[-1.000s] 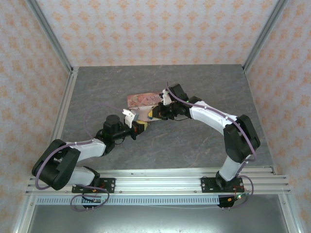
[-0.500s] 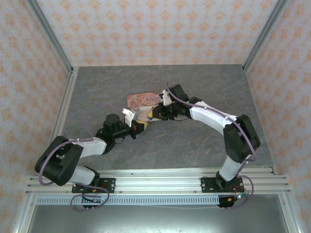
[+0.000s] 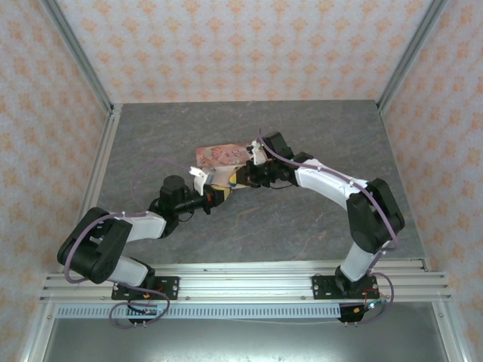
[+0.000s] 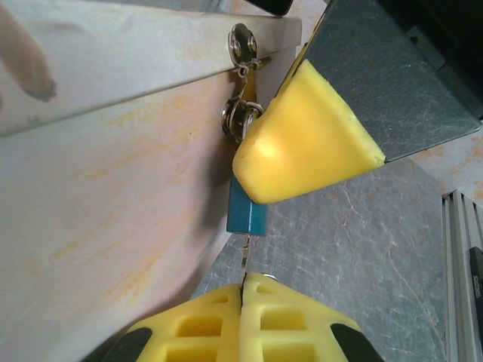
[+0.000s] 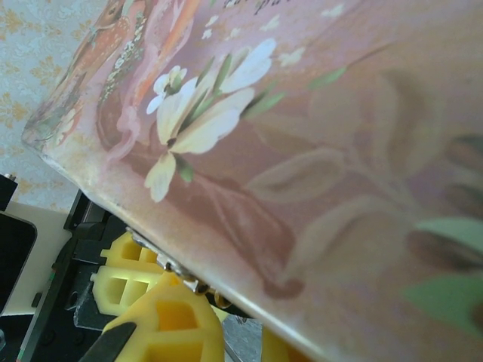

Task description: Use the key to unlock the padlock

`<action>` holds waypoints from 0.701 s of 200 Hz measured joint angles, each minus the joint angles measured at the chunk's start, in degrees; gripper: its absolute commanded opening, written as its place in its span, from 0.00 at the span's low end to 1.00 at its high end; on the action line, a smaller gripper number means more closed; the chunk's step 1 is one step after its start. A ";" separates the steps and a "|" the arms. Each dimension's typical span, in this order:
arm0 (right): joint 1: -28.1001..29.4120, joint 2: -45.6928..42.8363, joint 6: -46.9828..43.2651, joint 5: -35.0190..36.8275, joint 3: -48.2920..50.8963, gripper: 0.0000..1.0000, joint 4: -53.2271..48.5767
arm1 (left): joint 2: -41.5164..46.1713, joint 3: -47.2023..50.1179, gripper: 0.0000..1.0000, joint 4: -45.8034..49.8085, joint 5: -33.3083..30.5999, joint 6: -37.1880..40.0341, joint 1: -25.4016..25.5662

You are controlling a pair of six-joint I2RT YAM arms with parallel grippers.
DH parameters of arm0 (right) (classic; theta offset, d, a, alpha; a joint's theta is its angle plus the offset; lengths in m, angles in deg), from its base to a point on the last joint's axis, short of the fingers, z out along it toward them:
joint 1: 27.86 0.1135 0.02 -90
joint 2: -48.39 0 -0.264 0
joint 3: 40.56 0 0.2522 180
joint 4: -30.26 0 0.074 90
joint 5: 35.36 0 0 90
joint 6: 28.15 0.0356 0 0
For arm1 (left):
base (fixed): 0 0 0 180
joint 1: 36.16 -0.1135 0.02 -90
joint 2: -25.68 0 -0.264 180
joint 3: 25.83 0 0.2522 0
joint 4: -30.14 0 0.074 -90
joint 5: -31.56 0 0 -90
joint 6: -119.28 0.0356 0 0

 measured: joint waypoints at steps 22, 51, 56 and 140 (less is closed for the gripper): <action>-0.11 -0.07 0.17 0.00 0.70 0.00 0.90 | -0.90 -0.17 0.00 -0.63 -0.02 -0.66 0.00; -0.15 -0.11 0.87 -0.04 2.38 0.00 3.28 | -2.10 -0.81 0.00 -1.14 -0.15 -1.95 0.02; -0.22 -0.13 1.05 -0.04 2.75 0.00 3.91 | -2.45 -0.96 0.00 -1.29 -0.15 -2.19 0.02; -1.33 -0.13 5.03 0.57 7.87 0.00 8.85 | -3.87 -3.30 0.00 5.09 -8.74 0.85 5.68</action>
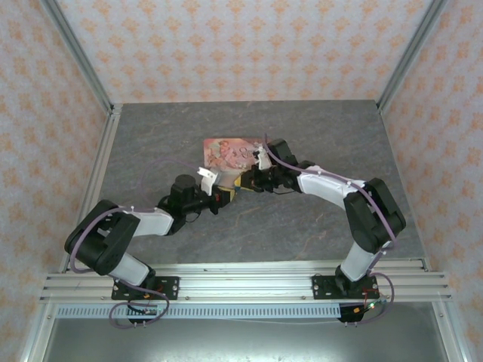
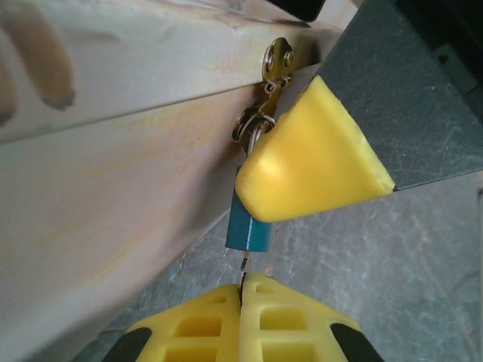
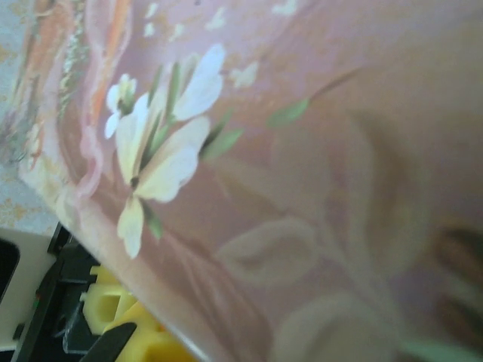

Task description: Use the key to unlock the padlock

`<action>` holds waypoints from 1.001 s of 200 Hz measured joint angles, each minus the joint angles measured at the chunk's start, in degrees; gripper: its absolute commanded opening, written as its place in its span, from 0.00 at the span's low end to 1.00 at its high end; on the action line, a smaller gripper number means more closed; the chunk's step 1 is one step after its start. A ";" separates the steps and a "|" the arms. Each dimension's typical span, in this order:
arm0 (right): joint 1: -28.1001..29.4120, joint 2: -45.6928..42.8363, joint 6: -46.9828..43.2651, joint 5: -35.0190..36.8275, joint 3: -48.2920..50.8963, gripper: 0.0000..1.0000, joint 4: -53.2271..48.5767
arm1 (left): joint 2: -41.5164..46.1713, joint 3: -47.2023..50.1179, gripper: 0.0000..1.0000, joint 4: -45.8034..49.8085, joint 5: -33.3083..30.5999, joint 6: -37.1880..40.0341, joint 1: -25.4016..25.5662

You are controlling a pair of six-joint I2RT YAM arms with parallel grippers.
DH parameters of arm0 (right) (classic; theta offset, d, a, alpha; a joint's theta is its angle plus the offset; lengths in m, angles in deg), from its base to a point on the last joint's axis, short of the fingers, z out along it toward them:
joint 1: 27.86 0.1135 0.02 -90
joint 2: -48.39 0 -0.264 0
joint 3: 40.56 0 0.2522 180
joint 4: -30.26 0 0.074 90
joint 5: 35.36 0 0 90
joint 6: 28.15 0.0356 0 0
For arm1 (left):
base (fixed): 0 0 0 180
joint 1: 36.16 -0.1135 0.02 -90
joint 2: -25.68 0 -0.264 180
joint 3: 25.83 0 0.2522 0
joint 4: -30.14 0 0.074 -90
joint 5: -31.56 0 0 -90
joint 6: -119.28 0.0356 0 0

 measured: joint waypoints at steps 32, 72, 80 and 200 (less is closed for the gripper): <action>0.00 0.02 2.97 1.29 1.51 0.00 0.61 | -0.85 -0.02 0.00 0.76 -6.47 3.32 3.48; 0.00 1.29 3.74 4.13 2.82 0.00 1.36 | -5.07 -0.81 0.00 -0.46 -14.75 6.69 7.85; 0.02 1.64 3.72 4.66 2.93 0.00 1.86 | -6.05 -0.90 0.00 -1.09 -16.92 7.21 8.81; 0.85 4.07 7.15 4.90 2.62 0.00 5.38 | -11.26 -2.91 0.29 -2.19 -26.10 9.90 14.82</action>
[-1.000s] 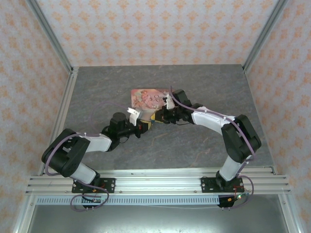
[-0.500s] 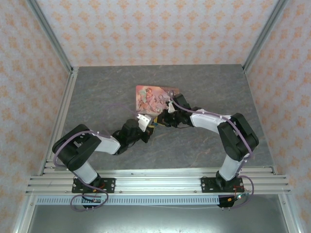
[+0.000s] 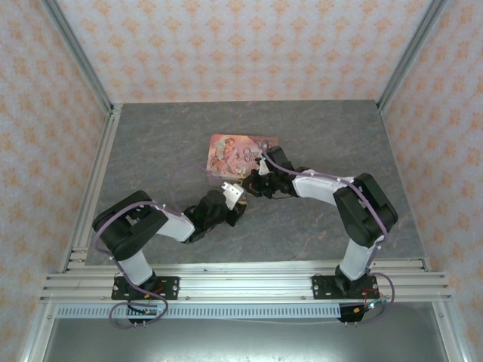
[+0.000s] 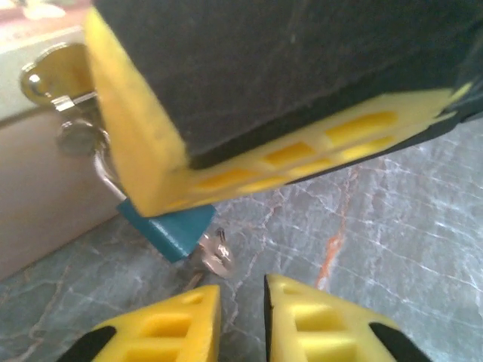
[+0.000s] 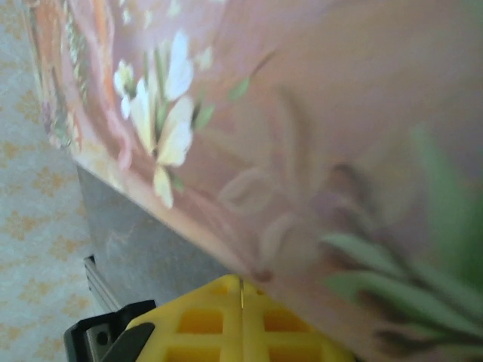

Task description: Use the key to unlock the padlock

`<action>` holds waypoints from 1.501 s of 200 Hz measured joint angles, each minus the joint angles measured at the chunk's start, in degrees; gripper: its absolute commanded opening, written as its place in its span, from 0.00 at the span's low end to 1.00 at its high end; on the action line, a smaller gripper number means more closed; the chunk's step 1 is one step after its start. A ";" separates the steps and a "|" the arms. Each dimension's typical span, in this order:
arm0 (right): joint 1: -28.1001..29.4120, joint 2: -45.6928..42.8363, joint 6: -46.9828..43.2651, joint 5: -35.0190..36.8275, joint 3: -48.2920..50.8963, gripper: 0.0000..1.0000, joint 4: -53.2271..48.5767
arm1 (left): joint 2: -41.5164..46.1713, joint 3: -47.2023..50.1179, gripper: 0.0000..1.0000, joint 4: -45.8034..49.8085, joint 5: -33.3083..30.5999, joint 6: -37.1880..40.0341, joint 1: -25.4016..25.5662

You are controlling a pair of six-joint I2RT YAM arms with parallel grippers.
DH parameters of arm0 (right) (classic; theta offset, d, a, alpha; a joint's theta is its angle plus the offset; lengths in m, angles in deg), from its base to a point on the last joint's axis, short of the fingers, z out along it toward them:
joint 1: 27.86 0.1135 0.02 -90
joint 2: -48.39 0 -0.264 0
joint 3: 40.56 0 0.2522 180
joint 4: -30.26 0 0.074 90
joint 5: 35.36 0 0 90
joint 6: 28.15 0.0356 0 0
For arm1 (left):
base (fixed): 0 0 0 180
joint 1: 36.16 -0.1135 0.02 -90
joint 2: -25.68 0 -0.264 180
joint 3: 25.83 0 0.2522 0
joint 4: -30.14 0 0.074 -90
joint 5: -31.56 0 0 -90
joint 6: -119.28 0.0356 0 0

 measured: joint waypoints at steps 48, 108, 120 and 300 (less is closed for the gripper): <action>0.33 -0.02 0.11 -0.72 0.15 0.00 0.31 | 0.98 2.54 0.28 -0.31 6.93 -3.91 -5.33; 0.44 -5.60 -2.97 8.17 0.68 0.03 -6.36 | 1.79 3.34 0.31 -0.90 10.99 -6.82 -8.44; 0.44 -7.85 -3.65 10.51 1.18 0.10 -7.02 | 1.79 3.63 0.31 -0.98 11.34 -7.39 -8.87; 16.35 5.09 -13.79 46.60 -13.81 0.50 -20.44 | 13.33 7.65 0.33 7.74 7.65 -7.98 -11.52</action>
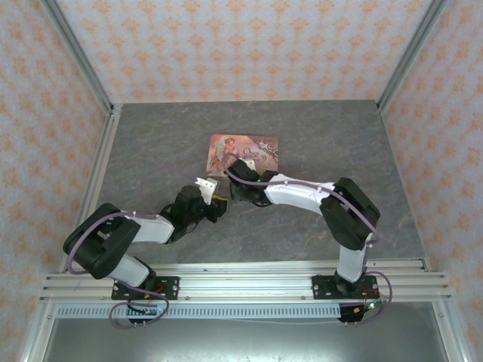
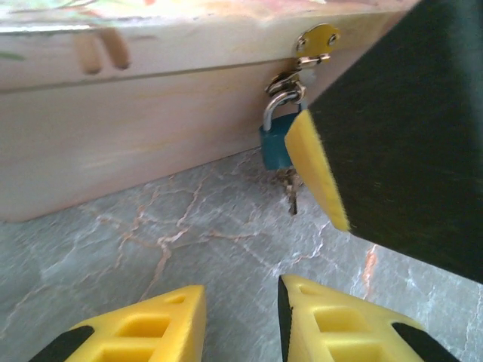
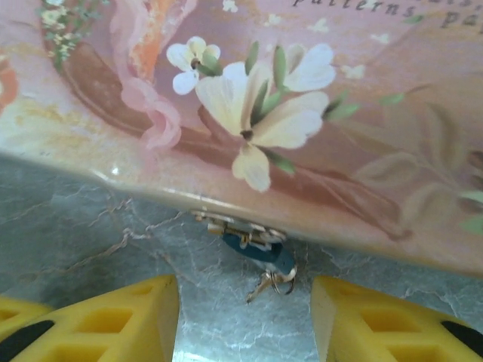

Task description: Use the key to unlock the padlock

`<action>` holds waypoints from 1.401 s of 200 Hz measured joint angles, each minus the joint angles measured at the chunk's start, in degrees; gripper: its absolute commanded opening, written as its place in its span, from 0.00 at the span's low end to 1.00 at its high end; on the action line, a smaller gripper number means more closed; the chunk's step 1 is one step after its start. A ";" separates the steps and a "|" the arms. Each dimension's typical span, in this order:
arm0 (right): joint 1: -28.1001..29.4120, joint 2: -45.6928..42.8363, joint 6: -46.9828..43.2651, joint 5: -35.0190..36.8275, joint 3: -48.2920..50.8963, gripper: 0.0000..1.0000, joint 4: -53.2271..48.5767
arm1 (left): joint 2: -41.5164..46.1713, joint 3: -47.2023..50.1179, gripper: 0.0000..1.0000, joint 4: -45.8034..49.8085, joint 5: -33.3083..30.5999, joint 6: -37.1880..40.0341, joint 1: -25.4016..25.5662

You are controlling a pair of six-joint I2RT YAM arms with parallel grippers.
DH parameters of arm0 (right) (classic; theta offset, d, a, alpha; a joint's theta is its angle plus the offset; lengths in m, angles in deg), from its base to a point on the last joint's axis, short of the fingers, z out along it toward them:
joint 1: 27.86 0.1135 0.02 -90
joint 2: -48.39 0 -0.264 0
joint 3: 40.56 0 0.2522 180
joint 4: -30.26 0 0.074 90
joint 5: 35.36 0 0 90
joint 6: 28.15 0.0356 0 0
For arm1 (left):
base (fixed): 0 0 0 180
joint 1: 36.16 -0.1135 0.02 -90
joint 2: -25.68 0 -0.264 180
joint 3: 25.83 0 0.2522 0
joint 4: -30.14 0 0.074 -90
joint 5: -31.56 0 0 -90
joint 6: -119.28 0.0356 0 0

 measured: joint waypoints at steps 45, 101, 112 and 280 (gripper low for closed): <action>0.98 5.33 0.72 4.17 -4.61 0.49 -4.35 | 5.73 2.75 0.34 3.41 -2.08 0.02 -0.92; 0.98 8.33 2.47 8.66 -7.19 0.48 -8.20 | 8.76 4.04 0.34 5.05 -2.45 0.00 -0.96; 0.98 8.79 2.80 9.22 -7.65 0.48 -8.31 | 8.87 4.09 0.34 5.14 -2.45 0.00 -0.96; 2.84 11.89 1.40 13.90 -11.10 0.15 -9.55 | 9.99 4.76 0.35 5.55 -2.40 0.02 -0.96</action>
